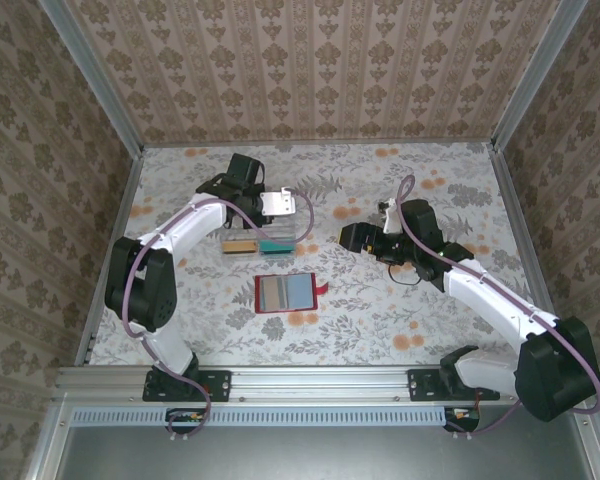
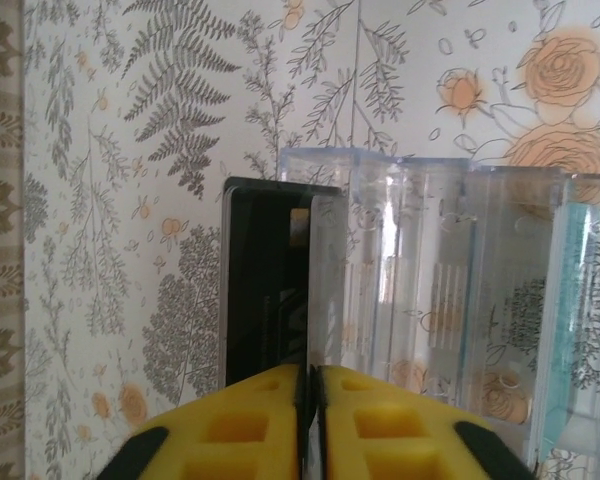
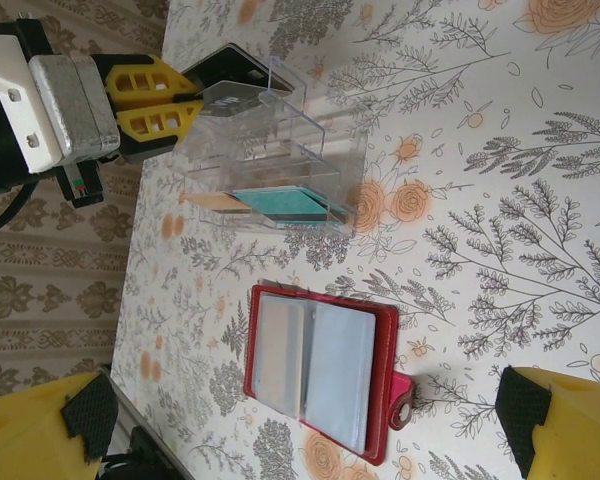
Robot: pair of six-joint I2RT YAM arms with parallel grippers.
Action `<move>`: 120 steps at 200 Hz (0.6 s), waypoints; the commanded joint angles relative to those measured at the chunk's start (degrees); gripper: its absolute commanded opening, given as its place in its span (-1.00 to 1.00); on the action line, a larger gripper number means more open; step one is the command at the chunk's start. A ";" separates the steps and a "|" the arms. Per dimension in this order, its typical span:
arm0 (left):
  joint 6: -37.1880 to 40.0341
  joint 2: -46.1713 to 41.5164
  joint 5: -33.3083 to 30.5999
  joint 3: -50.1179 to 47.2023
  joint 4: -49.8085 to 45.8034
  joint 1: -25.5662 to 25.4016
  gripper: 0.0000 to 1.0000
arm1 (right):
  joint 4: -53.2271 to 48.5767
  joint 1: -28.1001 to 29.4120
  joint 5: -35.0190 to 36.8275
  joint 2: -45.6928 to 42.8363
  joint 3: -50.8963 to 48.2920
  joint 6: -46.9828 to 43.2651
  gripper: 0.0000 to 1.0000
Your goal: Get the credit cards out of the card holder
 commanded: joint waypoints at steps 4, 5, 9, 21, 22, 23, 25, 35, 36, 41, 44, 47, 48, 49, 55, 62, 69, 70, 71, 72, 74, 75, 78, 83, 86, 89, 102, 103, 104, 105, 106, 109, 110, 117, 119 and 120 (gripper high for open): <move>-1.87 -1.36 -2.89 0.90 1.69 -0.11 -0.64 | 1.84 -0.35 -1.19 0.39 -0.76 0.71 1.00; -1.88 -1.41 -2.90 0.86 1.72 -0.10 -0.64 | 1.84 -0.39 -1.22 0.40 -0.74 0.75 1.00; -1.92 -1.46 -3.10 0.87 1.82 -0.08 -0.64 | 1.91 -0.36 -1.19 0.40 -0.77 0.79 1.00; -1.99 -1.62 -3.31 0.89 1.81 -0.15 -0.58 | 2.16 -0.34 -1.26 0.40 -0.90 0.97 1.00; -1.99 -1.63 -3.33 0.89 1.82 -0.16 -0.57 | 2.18 -0.34 -1.25 0.40 -0.90 0.97 1.00; -1.99 -1.63 -3.34 0.90 1.82 -0.16 -0.56 | 2.19 -0.38 -1.25 0.40 -0.90 0.97 1.00; -1.99 -1.70 -3.41 0.83 1.89 -0.10 -0.56 | 2.24 -0.35 -1.29 0.40 -0.97 0.97 1.00; -2.24 -1.89 -3.76 0.79 2.21 -1.31 -0.52 | 2.46 -0.32 -1.41 0.40 -1.14 1.14 1.00; -2.24 -1.89 -3.78 0.80 2.24 -1.53 -0.51 | 2.50 -0.33 -1.37 0.40 -1.15 1.19 1.00; -2.33 -1.94 -3.99 0.81 2.39 -1.79 -0.51 | 2.55 -0.41 -1.41 0.40 -1.21 1.24 1.00; -2.43 -1.96 -4.12 0.76 2.48 -1.79 -0.51 | 2.65 -0.36 -1.42 0.40 -1.25 1.31 1.00; -2.62 -1.91 -4.30 0.79 2.59 -1.81 -0.51 | 2.69 -0.39 -1.42 0.40 -1.26 1.37 1.00; -2.65 -1.90 -4.44 0.76 2.60 -1.82 -0.50 | 2.71 -0.32 -1.42 0.40 -1.26 1.39 1.00; -2.67 -1.86 -4.51 0.79 2.70 -1.83 -0.51 | 2.72 -0.37 -1.42 0.40 -1.30 1.40 1.00; -2.91 -1.65 -5.25 0.86 3.05 -1.83 -0.50 | 2.88 -0.39 -1.53 0.40 -1.41 1.49 1.00; -3.26 -1.48 -6.05 1.03 3.15 -1.81 -0.48 | 2.90 -0.38 -1.60 0.40 -1.43 1.58 1.00; -3.52 -1.30 -6.54 1.14 3.25 -1.84 -0.47 | 2.99 -0.38 -1.67 0.40 -1.52 1.72 1.00; -3.59 -1.29 -6.61 1.15 3.33 -1.84 -0.46 | 3.03 -0.36 -1.63 0.35 -1.52 1.70 1.00; -3.67 -1.24 -6.65 1.16 3.41 -1.84 -0.46 | 3.05 -0.39 -1.62 0.33 -1.56 1.73 1.00; -3.75 -1.22 -6.76 1.16 3.50 -1.84 -0.46 | 3.07 -0.36 -1.65 0.32 -1.54 1.75 1.00; -3.90 -1.16 -6.93 1.16 3.58 -1.79 -0.44 | 3.07 -0.34 -1.68 0.31 -1.52 1.76 1.00; -3.96 -1.13 -6.98 1.21 3.67 -1.82 -0.44 | 3.08 -0.38 -1.68 0.31 -1.52 1.76 1.00; -4.15 -1.10 -7.22 1.17 3.85 -1.86 -0.42 | 3.15 -0.39 -1.69 0.31 -1.53 1.76 1.00; -4.38 -0.96 -7.72 1.20 4.00 -1.86 -0.40 | 3.19 -0.38 -1.72 0.31 -1.56 1.85 1.00; -4.55 -0.87 -8.00 1.25 4.15 -1.91 -0.40 | 3.17 -0.39 -1.79 0.24 -1.59 1.92 1.00; -4.73 -0.78 -8.34 1.23 4.37 -1.92 -0.40 | 3.23 -0.36 -1.80 0.22 -1.60 1.96 1.00; -5.56 -0.41 -9.74 1.29 4.89 -1.93 -0.38 | 3.35 -0.34 -1.95 0.22 -1.75 2.11 1.00; -5.62 -0.32 -9.79 1.36 4.85 -1.93 -0.38 | 3.35 -0.34 -1.95 0.22 -1.76 2.11 1.00; -5.65 -0.32 -9.91 1.39 4.79 -1.93 -0.38 | 3.34 -0.34 -1.95 0.18 -1.77 2.16 1.00; -5.62 -0.28 -10.01 1.41 4.80 -1.97 -0.38 | 3.34 -0.34 -1.99 0.15 -1.82 2.14 1.00; -5.74 -0.25 -10.07 1.37 4.81 -1.99 -0.37 | 3.39 -0.34 -2.02 0.14 -1.80 2.13 1.00; -5.82 -0.08 -10.43 1.48 4.89 -1.96 -0.37 | 3.41 -0.38 -1.96 0.13 -1.78 2.12 1.00; -5.79 -0.02 -10.49 1.50 4.94 -1.99 -0.37 | 3.42 -0.31 -1.95 0.13 -1.78 2.16 1.00; -5.81 0.27 -11.32 1.54 5.26 -1.93 -0.37 | 3.43 -0.34 -2.09 0.13 -1.88 2.20 1.00; -5.93 0.29 -11.43 1.52 5.32 -1.99 -0.38 | 3.49 -0.40 -2.09 0.13 -1.87 2.25 1.00; -5.94 0.29 -11.52 1.52 5.24 -1.96 -0.38 | 3.51 -0.41 -2.07 0.13 -1.91 2.27 1.00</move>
